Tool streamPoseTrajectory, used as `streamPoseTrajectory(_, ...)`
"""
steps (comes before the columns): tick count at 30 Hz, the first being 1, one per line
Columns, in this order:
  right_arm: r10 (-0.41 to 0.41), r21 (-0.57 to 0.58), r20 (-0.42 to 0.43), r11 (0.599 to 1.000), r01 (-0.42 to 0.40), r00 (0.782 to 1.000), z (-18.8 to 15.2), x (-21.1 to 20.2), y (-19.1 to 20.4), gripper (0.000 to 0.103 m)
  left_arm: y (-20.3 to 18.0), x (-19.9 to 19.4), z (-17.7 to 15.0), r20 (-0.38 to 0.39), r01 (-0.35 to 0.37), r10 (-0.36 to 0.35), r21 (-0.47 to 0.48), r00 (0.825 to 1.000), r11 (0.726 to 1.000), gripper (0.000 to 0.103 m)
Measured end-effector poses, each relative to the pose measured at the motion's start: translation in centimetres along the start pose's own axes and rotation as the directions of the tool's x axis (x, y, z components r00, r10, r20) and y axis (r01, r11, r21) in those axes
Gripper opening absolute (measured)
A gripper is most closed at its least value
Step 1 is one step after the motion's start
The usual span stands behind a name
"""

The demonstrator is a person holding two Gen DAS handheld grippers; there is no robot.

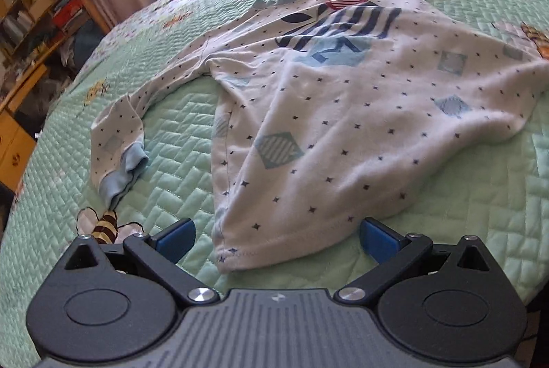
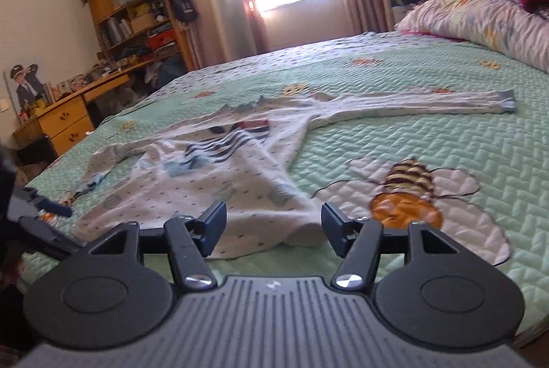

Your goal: Fold clothes

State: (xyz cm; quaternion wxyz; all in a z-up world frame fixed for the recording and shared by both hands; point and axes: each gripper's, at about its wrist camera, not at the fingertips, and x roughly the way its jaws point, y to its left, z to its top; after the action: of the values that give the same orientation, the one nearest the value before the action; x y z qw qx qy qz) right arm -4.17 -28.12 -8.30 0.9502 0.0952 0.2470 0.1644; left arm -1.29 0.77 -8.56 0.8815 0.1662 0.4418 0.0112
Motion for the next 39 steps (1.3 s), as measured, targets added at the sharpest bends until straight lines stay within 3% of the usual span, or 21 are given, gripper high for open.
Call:
streamPoseTrajectory(2,0.007,-0.005,-0.009,1.000,-0.008,1.000,-0.2,0.1,0.4,0.064,0.3,0.1,0.1,-0.002,0.004,-0.004,-0.021,1.000,1.000,0.092)
streamPoseTrajectory(12,0.018,0.005,-0.042,1.000,-0.018,0.999,-0.9,0.5,1.0,0.070,0.6,0.1,0.1,-0.007,0.024,-0.024,-0.040,1.000,0.999,0.089)
streamPoseTrajectory(20,0.011,0.032,-0.070,0.999,-0.009,0.997,-1.3,0.8,0.6,0.071,1.1,0.1,0.0,-0.024,0.055,-0.057,-0.087,0.998,0.995,0.076)
streamPoseTrajectory(36,0.024,0.112,-0.097,0.994,-0.013,0.995,-1.7,1.2,-0.4,0.079,1.5,0.2,-0.2,-0.030,0.049,-0.053,-0.119,0.998,0.992,0.081)
streamPoseTrajectory(39,0.021,0.130,-0.099,0.991,-0.008,0.995,-1.7,1.2,-0.8,0.079,2.2,0.2,-0.5,-0.030,0.048,-0.054,-0.164,0.998,0.985,0.081)
